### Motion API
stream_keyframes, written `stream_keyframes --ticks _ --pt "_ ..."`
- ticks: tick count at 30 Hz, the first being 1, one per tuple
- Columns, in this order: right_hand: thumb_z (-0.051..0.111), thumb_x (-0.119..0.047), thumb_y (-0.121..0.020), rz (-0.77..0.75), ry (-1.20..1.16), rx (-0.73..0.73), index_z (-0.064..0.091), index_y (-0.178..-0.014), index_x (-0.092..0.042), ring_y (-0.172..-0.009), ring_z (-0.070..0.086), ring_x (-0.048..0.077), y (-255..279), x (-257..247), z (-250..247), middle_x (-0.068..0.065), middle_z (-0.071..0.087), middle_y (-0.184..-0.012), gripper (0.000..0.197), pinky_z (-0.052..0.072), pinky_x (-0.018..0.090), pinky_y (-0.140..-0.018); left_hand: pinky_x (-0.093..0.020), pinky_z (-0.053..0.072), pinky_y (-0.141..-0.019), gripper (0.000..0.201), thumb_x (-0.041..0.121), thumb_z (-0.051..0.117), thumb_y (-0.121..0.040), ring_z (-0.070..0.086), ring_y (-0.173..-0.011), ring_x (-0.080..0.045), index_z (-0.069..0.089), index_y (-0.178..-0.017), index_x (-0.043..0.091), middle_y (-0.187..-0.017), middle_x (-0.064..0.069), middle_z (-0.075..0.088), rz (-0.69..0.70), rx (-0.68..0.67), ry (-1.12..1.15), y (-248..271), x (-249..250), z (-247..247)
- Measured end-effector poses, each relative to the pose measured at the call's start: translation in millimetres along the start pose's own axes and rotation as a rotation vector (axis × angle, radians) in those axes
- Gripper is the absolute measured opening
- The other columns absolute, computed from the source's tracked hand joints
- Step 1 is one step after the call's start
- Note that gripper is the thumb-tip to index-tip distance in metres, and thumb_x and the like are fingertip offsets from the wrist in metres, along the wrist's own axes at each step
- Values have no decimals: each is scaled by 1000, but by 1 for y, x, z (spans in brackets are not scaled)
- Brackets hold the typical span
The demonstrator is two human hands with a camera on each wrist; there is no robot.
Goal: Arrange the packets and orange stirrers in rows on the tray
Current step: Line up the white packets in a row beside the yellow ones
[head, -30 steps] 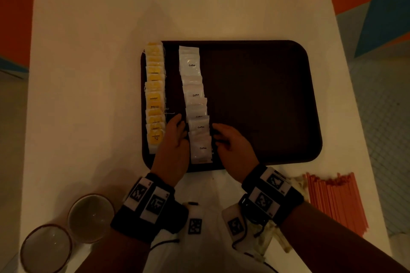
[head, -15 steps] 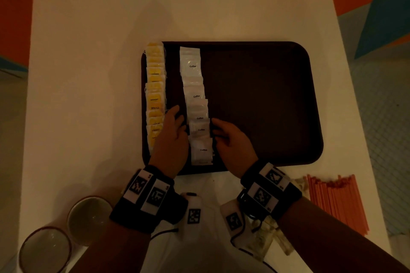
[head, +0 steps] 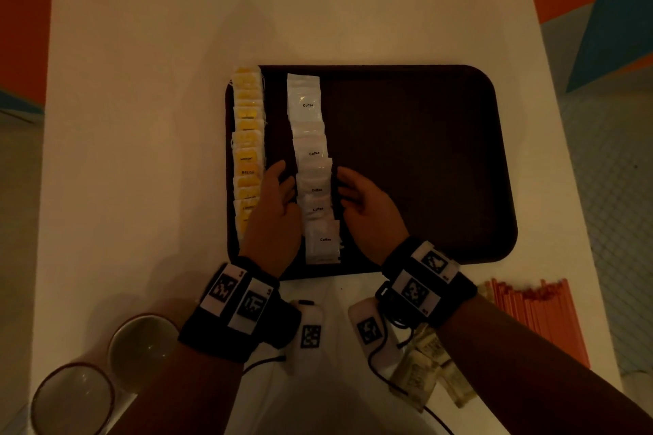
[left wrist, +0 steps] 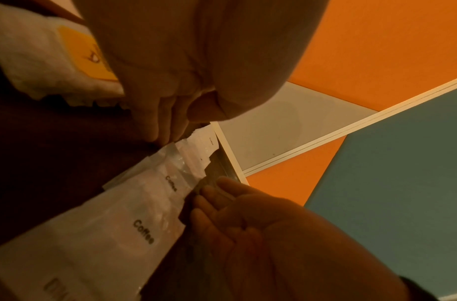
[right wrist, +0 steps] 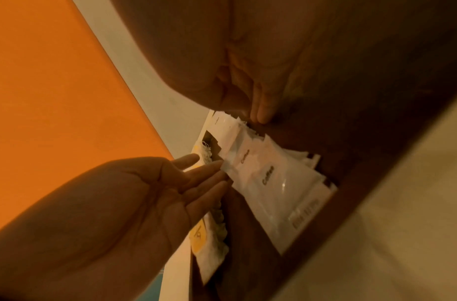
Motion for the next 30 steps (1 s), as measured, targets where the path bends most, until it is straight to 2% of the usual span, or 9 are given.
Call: stream_keyframes --ticks 3,7,11,15,18,19,25,28,30 --pt "39 10 -86 -32 26 -37 39 -135 -18 -123 43 10 -5 -9 3 4 45 -138 57 37 20 -99 -36 40 -102 57 -12 30 -89 46 -125 -24 19 -141 10 -137 -16 44 -1 -16 28 -2 0 3" --pt "41 8 -85 -41 21 -45 42 -134 -17 -124 44 13 -8 -10 4 4 47 -136 54 38 27 -103 -12 45 -86 56 -12 29 -90 46 -116 -12 20 -141 11 -136 -12 45 -5 -16 32 -2 0 4" --pt "40 9 -86 -40 16 -20 42 -132 -20 -123 45 13 -10 -10 0 3 47 -135 55 38 20 -96 -22 34 -100 57 -9 32 -91 37 -132 -18 21 -142 12 -145 -12 34 -6 3 14 -3 2 2" --pt "40 10 -86 -43 23 -21 43 -132 -20 -119 46 9 -13 -11 -1 2 48 -134 55 39 16 -91 -27 34 -106 55 -7 34 -91 36 -134 -21 21 -141 11 -144 -12 34 0 26 44 -7 5 2" --pt "40 9 -86 -52 32 -31 43 -133 -17 -116 46 7 -11 -10 1 2 49 -134 53 40 8 -84 -8 42 -87 54 -6 35 -92 44 -121 -13 21 -141 9 -131 -3 40 -7 16 45 -10 7 3" --pt "40 9 -86 -53 36 -28 42 -133 -17 -116 46 7 -11 -9 1 2 48 -134 53 40 7 -83 -7 43 -84 54 -7 34 -92 44 -118 -12 22 -141 10 -128 -1 40 -6 13 46 -11 7 3" --pt "41 9 -87 -19 25 30 40 -134 -18 -122 47 13 -18 -6 -9 4 46 -136 55 41 23 -98 -28 35 -102 55 -7 34 -91 39 -131 -22 22 -141 13 -145 -12 34 4 41 14 -16 8 -3" --pt "43 7 -87 -34 40 19 40 -135 -18 -122 48 14 -26 -12 -10 4 46 -137 54 43 32 -102 -25 35 -100 55 -7 34 -91 40 -127 -15 22 -141 12 -144 -11 35 10 29 9 -19 10 -2" --pt "44 7 -87 -41 44 8 40 -135 -19 -121 48 14 -31 -15 -8 3 45 -139 54 43 32 -102 -25 36 -99 55 -8 34 -91 42 -120 -10 22 -141 11 -142 -11 37 6 33 18 -21 10 -1"
Point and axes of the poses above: each hand's wrist, its own y-axis away from the middle knuckle, its own z-axis out of the palm, x = y × z, the point moved 8 cm from there along -y, towards the middle knuckle
